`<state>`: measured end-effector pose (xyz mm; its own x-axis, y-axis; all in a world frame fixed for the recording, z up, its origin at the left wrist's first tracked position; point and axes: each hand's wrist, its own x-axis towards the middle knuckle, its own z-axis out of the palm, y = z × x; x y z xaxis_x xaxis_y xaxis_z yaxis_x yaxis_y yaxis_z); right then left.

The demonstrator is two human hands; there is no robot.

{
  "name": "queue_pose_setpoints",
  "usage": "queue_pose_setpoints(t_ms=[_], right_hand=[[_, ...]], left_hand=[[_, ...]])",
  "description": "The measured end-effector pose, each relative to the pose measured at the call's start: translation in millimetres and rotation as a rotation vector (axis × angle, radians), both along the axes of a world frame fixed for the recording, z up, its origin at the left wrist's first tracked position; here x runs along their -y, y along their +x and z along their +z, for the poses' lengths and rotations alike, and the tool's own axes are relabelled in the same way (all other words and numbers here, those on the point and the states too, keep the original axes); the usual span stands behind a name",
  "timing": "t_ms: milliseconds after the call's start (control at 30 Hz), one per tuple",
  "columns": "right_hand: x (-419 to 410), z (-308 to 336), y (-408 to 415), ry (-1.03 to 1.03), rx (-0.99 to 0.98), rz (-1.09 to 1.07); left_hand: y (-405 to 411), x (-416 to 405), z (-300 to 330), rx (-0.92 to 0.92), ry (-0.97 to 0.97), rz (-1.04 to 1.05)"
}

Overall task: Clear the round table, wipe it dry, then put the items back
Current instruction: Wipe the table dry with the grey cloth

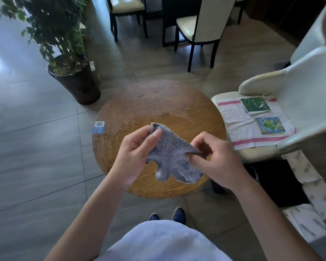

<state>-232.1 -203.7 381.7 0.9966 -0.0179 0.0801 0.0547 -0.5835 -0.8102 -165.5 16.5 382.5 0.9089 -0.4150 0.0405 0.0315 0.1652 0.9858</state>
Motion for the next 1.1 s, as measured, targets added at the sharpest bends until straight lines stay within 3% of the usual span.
queue_pose_setpoints(t_ms=[400, 567, 800, 1100], right_hand=[[3, 22, -3, -0.027, 0.026, -0.108], [36, 25, -9, 0.120, -0.039, -0.095], [103, 20, -9, 0.330, 0.010, -0.140], [245, 43, 3, 0.312, 0.115, -0.090]], left_hand=[[16, 1, 12, -0.031, -0.137, -0.019], [15, 22, 14, -0.048, -0.116, -0.004], [16, 85, 18, -0.046, -0.107, 0.029], [14, 209, 34, 0.101, -0.077, 0.129]])
